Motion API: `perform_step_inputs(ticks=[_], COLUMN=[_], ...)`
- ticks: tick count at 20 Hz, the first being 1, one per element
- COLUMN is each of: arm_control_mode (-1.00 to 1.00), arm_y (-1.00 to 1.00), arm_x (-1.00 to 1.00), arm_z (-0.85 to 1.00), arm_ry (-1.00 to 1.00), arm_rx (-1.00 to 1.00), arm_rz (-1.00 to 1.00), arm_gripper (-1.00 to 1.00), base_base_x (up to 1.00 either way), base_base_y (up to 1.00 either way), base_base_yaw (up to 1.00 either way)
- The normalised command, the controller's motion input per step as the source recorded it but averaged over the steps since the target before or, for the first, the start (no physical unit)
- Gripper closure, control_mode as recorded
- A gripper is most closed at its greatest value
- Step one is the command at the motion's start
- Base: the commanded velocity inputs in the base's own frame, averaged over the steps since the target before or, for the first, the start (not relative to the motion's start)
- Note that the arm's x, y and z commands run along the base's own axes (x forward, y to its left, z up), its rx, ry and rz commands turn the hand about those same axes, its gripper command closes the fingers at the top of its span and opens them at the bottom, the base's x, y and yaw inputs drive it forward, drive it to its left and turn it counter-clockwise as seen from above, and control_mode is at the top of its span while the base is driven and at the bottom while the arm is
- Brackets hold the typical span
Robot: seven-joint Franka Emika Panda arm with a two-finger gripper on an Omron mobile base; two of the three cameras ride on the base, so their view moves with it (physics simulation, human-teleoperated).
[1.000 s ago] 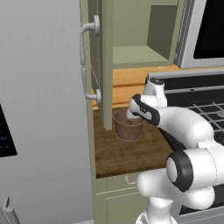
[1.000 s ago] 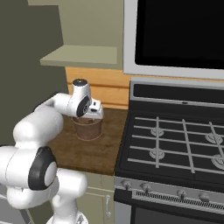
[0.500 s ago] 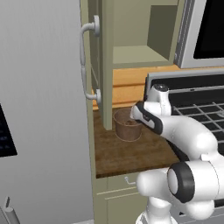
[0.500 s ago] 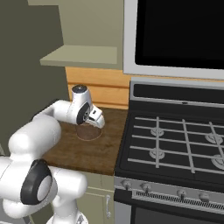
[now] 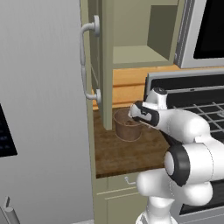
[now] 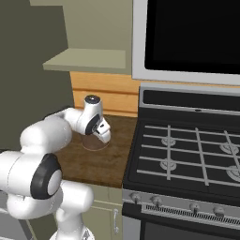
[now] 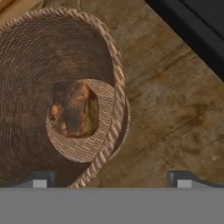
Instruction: Open the cabinet, pick up the bread from the cabinet and place it in the basket. Then move the basket to the dining counter.
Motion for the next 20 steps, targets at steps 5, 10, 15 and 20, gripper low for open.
perform_step_inputs(ticks=[5,10,15,20], arm_control_mode=[-1.00,-1.00,-1.00,-1.00], arm_y=[0.00,0.00,0.03,0.28], arm_x=[0.27,0.19,0.00,0.01], arm_z=[-0.33,-0.14,-0.53,-0.66], arm_ry=[0.05,0.00,0.00,0.00], arm_rx=[0.11,0.09,0.06,0.00], arm_rz=[-0.09,-0.06,-0.04,-0.06], arm_gripper=[-1.00,-1.00,-1.00,1.00], base_base_x=[0.00,0.00,0.00,0.00], base_base_y=[0.00,0.00,0.00,0.00], base_base_yaw=[0.00,0.00,0.00,0.00])
